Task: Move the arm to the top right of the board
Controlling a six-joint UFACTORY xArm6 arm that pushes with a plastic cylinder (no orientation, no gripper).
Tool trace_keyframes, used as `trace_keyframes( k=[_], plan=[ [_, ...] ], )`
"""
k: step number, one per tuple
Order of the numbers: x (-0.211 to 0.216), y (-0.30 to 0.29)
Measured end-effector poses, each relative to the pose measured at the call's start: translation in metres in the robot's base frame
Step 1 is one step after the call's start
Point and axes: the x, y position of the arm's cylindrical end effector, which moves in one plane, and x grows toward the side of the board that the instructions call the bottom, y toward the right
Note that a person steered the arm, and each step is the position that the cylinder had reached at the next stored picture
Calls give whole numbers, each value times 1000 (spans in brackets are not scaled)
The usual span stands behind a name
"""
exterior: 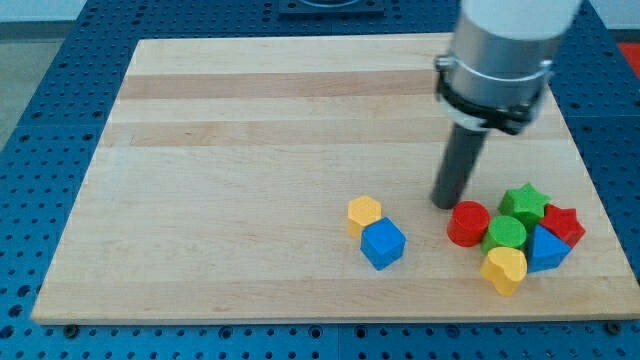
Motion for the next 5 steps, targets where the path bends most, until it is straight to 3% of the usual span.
trace_keyframes(
  k=[1,2,3,5],
  plan=[
    [-26,-59],
    [-14,-128],
    [25,-101],
    [31,-8]
  ],
)
